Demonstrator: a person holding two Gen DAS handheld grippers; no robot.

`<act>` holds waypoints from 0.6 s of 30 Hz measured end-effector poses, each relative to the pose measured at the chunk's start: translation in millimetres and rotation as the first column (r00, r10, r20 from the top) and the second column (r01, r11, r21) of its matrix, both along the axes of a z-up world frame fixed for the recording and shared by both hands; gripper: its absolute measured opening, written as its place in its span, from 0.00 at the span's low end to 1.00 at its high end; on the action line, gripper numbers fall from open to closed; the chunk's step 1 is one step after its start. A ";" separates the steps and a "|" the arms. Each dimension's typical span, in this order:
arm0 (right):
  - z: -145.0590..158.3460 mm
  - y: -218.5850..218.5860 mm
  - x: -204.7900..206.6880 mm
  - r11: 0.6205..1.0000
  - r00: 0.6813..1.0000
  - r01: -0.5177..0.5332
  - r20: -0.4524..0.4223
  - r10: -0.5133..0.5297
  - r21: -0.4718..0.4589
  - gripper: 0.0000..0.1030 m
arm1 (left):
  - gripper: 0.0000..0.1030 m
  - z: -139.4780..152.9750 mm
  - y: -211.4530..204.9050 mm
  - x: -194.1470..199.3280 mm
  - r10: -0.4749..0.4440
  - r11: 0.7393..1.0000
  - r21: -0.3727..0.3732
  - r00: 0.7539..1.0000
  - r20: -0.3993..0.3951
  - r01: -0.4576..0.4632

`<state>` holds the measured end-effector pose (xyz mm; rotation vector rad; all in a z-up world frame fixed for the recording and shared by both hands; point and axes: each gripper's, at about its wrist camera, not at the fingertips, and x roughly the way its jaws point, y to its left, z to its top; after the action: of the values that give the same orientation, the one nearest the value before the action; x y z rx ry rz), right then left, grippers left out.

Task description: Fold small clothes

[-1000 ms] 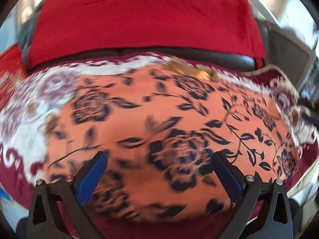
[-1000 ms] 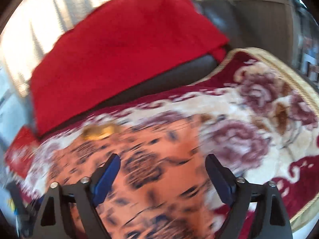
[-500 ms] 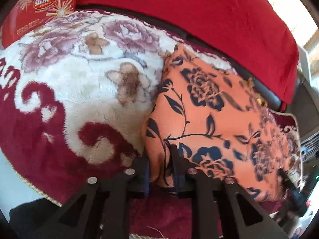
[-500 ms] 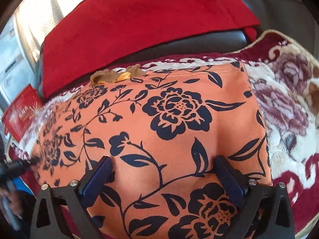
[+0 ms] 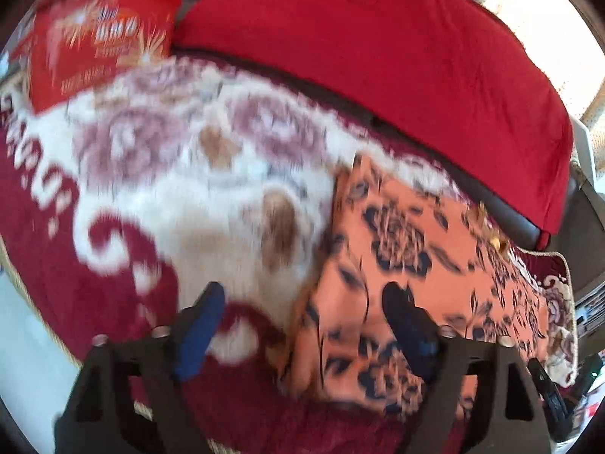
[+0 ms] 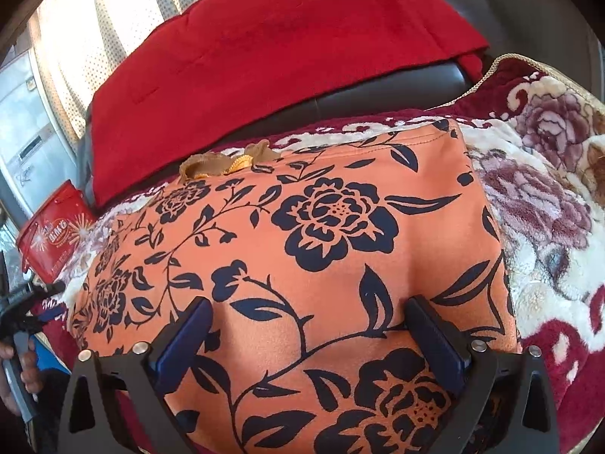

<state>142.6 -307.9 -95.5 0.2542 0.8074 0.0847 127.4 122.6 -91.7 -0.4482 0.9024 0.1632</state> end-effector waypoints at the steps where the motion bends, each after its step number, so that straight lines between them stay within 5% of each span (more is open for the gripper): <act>1: -0.1 0.0 0.2 1.000 1.000 0.001 0.002 -0.001 0.000 1.00 | 0.77 -3.1 -2.7 4.4 -0.019 1.000 0.018 0.999 -0.027 0.020; 2: 0.0 0.0 0.3 1.000 1.000 0.001 0.003 -0.001 -0.002 1.00 | 0.21 -14.2 -5.2 10.9 -0.050 0.998 0.028 0.995 -0.087 0.052; 3: 0.2 -0.5 -0.2 1.000 1.000 0.000 0.004 0.000 -0.001 1.00 | 0.01 -27.2 -6.4 13.9 -0.061 0.997 0.027 0.987 -0.147 0.066; 5: 0.1 -1.7 -0.1 1.000 1.000 -0.003 0.007 0.003 0.009 1.00 | 0.02 -49.1 -4.0 11.5 -0.046 0.999 0.017 0.979 -0.197 0.051; 9: 0.1 -2.7 -1.5 1.000 1.000 -0.004 0.013 0.003 0.024 1.00 | 0.02 -39.4 3.8 13.3 -0.014 0.999 0.035 0.983 -0.184 0.021; 10: 0.0 -1.9 -1.4 1.000 1.000 -0.003 0.014 0.003 0.020 1.00 | 0.04 -30.9 5.6 18.6 -0.019 0.999 0.031 0.985 -0.169 0.025; 12: -0.1 -0.3 -1.9 1.000 1.000 0.004 0.017 -0.005 0.014 1.00 | 0.31 -14.8 5.8 32.7 -0.056 0.998 0.001 0.990 -0.129 0.056; 13: -0.3 -0.4 -1.4 1.000 1.000 0.006 0.018 -0.006 0.014 1.00 | 0.66 -8.5 4.7 43.1 -0.065 0.998 -0.003 0.991 -0.115 0.066; 14: -0.3 -0.8 -1.2 1.000 1.000 0.009 0.020 -0.010 0.018 1.00 | 0.81 -1.7 2.3 54.5 -0.061 0.998 0.019 0.994 -0.096 0.063; 18: -0.1 -3.1 -1.2 0.999 1.000 0.012 0.023 -0.013 0.036 1.00 | 0.81 8.2 -14.9 115.1 -0.126 0.986 0.099 0.990 -0.057 0.131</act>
<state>141.5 -311.0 -95.6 0.2920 0.7814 0.0905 242.5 107.7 -83.5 -0.2901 0.9650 0.1029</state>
